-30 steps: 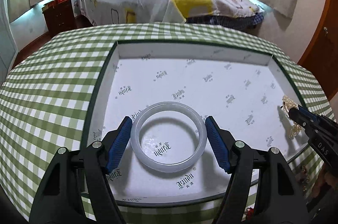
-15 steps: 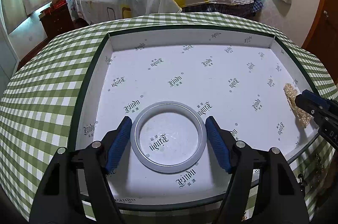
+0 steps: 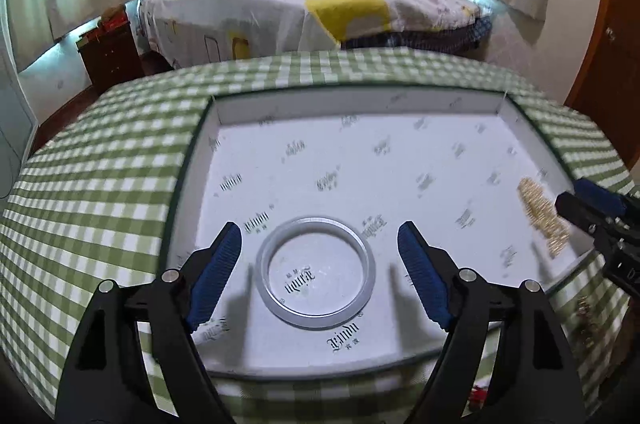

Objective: Organize jewelry
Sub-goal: 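Open both tools to release the bangle and pearls, then withdraw, then grasp the dark red bead bracelet with the right tool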

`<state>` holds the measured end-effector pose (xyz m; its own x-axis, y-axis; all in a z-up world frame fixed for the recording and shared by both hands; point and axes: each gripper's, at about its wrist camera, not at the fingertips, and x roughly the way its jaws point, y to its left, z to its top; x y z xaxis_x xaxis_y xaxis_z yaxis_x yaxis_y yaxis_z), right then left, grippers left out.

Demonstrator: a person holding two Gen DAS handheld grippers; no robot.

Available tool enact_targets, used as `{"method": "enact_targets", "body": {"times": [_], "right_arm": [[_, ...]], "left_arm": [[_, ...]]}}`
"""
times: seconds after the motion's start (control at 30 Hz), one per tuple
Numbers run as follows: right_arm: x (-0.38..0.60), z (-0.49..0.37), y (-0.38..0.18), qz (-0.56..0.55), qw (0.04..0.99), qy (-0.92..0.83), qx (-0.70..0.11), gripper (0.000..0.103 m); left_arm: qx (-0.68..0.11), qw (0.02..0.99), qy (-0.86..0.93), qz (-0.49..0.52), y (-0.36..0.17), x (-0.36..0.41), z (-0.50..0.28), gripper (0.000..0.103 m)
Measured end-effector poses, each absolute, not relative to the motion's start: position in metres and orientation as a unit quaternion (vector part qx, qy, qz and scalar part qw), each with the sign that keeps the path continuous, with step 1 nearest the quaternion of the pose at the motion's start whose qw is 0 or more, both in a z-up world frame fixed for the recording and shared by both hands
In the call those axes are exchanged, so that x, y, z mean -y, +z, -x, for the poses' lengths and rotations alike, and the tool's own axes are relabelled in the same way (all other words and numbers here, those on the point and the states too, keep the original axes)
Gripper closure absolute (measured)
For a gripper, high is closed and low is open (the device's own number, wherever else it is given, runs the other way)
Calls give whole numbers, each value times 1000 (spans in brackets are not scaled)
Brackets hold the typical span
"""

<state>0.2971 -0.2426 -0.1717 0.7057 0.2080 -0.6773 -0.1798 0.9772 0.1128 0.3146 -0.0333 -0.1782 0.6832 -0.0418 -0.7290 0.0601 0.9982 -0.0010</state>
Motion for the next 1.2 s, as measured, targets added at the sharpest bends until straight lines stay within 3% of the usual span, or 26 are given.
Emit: {"method": "enact_targets", "body": {"times": [0.33, 0.67, 1.0, 1.07, 1.2], "right_arm": [[231, -227, -152, -41, 930, 116, -347, 54], [205, -159, -179, -32, 916, 142, -373, 54], [174, -145, -210, 0, 899, 166, -406, 54], [171, -146, -212, 11, 898, 165, -407, 57], [170, -143, -211, 11, 897, 168, -409, 83]], "left_arm": [[-328, 944, -18, -15, -140, 25, -239, 24], [-331, 944, 5, -17, -147, 8, -160, 24], [-348, 937, 20, -6, -160, -12, -122, 24], [-347, 938, 19, -7, -160, -11, -119, 24], [-348, 937, 13, -10, -162, -6, -117, 24]]}}
